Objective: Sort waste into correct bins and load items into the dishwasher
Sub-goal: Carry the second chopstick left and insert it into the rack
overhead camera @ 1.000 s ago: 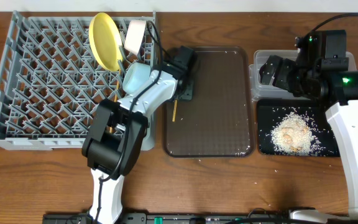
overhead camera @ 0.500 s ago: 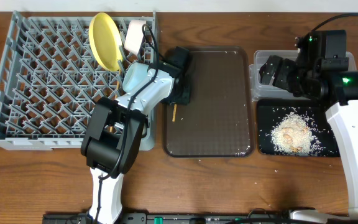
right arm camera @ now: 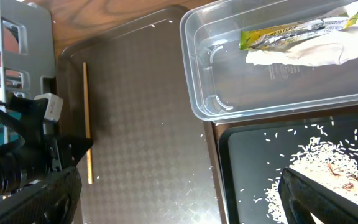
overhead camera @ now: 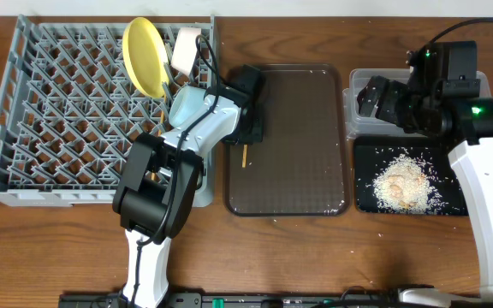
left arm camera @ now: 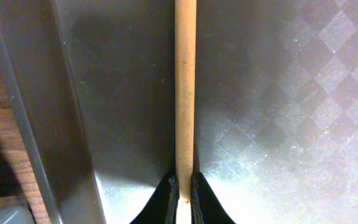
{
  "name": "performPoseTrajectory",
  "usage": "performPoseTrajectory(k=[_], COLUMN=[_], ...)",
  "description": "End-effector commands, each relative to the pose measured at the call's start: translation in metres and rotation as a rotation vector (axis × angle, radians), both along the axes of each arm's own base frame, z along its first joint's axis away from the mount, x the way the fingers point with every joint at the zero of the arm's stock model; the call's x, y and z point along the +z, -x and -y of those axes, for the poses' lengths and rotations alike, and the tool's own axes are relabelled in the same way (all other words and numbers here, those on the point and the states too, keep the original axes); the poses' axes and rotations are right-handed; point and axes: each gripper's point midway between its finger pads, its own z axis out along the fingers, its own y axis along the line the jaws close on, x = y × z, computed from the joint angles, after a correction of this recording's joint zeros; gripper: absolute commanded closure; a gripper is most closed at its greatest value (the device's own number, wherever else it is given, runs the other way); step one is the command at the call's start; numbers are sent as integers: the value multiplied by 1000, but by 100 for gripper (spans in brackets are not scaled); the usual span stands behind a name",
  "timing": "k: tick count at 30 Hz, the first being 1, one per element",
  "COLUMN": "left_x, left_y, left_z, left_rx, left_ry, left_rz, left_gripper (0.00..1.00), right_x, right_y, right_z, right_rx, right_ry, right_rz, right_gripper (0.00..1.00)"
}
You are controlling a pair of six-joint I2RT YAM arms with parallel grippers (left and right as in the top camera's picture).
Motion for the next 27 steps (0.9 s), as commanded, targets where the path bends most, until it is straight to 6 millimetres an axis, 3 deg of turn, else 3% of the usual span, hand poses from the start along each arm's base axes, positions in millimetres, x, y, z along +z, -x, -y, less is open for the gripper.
performPoseTrajectory(k=[1, 6, 12, 16, 19, 23, 27], left_x=[-15, 20, 112, 173, 205, 217, 199], left_y=[6, 3, 5, 16, 24, 31, 31], left_z=[0, 3, -7, -52, -93, -145, -181], left_rx=[-3, -5, -58, -3, 12, 11, 5], left_ry=[-10, 9, 18, -88, -192, -314, -364], left_rz=[-45, -23, 112, 234, 297, 284, 215], left_gripper=[92, 93, 92, 93, 92, 92, 92], right_x=[1, 1, 1, 1, 1, 1, 1], right_y=[-1, -1, -1, 0, 0, -1, 0], right_z=[0, 0, 0, -1, -1, -1, -1], right_rx=[6, 6, 6, 6, 6, 6, 6], right_ry=[6, 6, 6, 6, 6, 6, 6], right_rz=[3, 4, 3, 3, 3, 3, 3], right_gripper=[1, 1, 1, 1, 1, 1, 1])
